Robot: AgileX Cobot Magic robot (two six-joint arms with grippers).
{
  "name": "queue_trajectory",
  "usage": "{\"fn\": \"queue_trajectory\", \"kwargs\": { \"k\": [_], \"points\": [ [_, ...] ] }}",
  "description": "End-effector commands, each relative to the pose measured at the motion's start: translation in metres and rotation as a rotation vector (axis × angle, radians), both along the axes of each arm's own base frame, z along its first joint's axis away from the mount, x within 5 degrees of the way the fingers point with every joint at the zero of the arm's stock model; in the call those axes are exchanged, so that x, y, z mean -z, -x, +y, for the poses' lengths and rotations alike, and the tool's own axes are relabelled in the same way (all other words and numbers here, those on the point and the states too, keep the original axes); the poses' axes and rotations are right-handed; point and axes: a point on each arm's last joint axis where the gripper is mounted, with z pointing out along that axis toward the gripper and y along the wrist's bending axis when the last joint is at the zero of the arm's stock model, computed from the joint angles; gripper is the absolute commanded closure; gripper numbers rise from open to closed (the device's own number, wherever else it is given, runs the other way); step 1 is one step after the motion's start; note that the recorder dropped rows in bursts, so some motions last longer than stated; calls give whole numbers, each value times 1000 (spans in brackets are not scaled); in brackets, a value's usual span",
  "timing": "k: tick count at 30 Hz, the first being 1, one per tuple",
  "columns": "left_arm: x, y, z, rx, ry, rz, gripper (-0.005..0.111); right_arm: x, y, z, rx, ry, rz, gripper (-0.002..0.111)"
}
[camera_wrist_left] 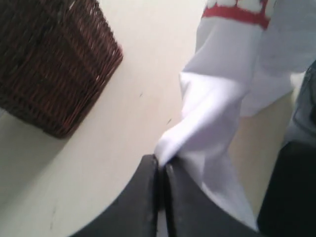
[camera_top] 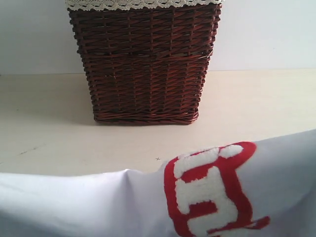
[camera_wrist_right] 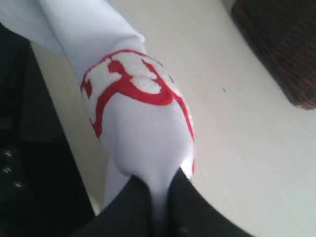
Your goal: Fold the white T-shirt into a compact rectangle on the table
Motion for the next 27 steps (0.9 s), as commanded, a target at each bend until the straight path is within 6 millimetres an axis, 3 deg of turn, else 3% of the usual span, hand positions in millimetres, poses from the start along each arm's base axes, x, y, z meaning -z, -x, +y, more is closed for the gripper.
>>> {"fn": "queue_trajectory", "kwargs": {
  "k": [1,5,8,12,14,17,21,25,27],
  "points": [
    [-23,27,7,63,192,7,107,-19,51,-4,-99,-236,-29,108],
    [-39,49,23,43,304,-29,107,-25,78,-12,-151,-351,3,108],
    [-43,58,32,40,335,-67,107,-26,84,-14,-170,-373,20,108],
    [-40,53,37,-24,292,-103,107,-32,83,-18,-167,-349,-23,108],
    [-28,36,37,-100,170,-141,107,-26,69,-23,-73,-228,-87,108],
    [11,-1,30,-225,-89,-116,107,-7,36,-31,143,-2,-117,108],
    [79,-40,19,-292,-437,18,107,33,-6,-31,240,361,-114,108],
    [151,-72,5,-319,-554,-2,107,92,-43,-21,217,654,-27,108],
    [172,-82,1,-311,-547,-96,107,118,-65,-17,230,706,-72,108]
  ]
}}
